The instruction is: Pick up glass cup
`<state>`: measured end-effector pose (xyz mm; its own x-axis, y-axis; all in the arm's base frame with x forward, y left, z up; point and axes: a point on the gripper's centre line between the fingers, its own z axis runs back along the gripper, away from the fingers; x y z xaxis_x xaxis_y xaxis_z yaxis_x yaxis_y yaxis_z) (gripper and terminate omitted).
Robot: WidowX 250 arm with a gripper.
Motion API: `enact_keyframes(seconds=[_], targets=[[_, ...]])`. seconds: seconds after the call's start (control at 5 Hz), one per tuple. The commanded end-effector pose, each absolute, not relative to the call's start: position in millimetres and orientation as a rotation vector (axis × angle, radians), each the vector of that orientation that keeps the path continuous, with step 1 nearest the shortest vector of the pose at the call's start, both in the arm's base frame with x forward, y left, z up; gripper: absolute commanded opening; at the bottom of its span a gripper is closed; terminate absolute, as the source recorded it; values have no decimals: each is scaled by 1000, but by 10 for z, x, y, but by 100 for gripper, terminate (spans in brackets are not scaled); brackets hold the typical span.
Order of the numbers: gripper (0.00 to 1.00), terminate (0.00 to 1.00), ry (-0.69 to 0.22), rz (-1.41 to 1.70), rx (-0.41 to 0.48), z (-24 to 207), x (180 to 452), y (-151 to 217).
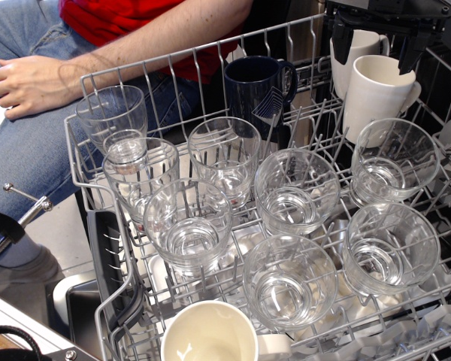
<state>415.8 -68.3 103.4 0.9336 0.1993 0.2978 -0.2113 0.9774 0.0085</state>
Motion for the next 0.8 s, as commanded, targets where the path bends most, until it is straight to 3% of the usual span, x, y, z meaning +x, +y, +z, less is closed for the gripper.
enact_keyframes(seconds=[0.0,0.6], targets=[[100,0,-300,210,41,1034,4158,-683],[100,0,-373,262,102,527,4491,-922]])
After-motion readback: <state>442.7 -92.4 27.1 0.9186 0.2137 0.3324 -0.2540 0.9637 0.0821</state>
